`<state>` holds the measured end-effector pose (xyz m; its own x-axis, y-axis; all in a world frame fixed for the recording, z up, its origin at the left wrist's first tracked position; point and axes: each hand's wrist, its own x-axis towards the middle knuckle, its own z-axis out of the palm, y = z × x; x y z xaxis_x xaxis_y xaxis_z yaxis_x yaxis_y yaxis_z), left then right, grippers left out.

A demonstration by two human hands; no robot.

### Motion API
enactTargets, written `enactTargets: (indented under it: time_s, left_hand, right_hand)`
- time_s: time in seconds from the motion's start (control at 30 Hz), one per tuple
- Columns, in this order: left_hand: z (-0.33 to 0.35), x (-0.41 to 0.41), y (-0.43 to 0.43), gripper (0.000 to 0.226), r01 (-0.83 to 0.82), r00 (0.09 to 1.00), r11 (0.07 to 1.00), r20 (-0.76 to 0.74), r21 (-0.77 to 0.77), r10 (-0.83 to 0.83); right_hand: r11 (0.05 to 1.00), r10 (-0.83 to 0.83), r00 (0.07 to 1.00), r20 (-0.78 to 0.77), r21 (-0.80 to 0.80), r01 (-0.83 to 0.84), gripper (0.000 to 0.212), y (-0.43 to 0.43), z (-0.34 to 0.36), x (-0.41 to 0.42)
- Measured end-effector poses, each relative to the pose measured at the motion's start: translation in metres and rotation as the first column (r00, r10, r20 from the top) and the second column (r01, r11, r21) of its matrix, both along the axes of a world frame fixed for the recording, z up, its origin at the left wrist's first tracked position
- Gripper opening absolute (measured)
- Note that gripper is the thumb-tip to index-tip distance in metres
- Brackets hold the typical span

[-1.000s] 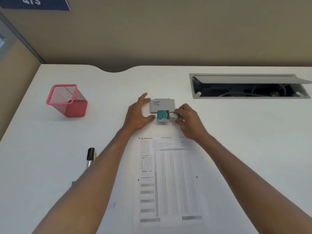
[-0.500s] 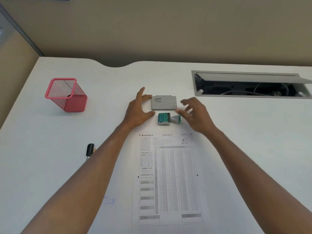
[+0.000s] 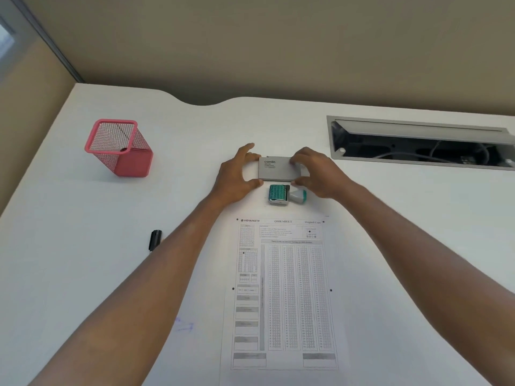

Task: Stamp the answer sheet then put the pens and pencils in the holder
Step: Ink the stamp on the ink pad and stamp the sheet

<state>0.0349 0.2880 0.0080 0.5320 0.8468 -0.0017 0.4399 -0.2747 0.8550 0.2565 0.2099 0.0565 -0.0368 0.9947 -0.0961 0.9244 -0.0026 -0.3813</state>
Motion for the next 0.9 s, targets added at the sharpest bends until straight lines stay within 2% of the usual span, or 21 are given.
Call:
enactTargets:
  time_s: [0.23,0.6,0.73,0.9]
  left_hand:
    - [0.003,0.000,0.004,0.075,0.029,1.000,0.999,-0.013,0.022,-0.028]
    - [0.006,0.002,0.004,0.077,0.000,1.000,1.000,-0.011,0.000,0.000]
    - [0.006,0.002,0.004,0.083,-0.005,1.000,1.000,-0.018,-0.021,0.005]
    - [0.005,0.003,0.003,0.091,-0.044,0.999,0.996,0.014,-0.073,0.045]
  right_hand:
    - [0.998,0.043,0.998,0.036,-0.042,-0.042,0.042,0.005,0.005,0.003]
    - [0.988,0.069,0.996,0.051,-0.143,-0.061,0.036,0.018,0.026,0.005]
    - [0.981,0.054,0.997,-0.047,-0.184,-0.062,0.031,0.022,0.035,0.011]
    - [0.976,-0.108,0.959,-0.263,-0.209,0.052,0.036,0.023,0.039,0.012]
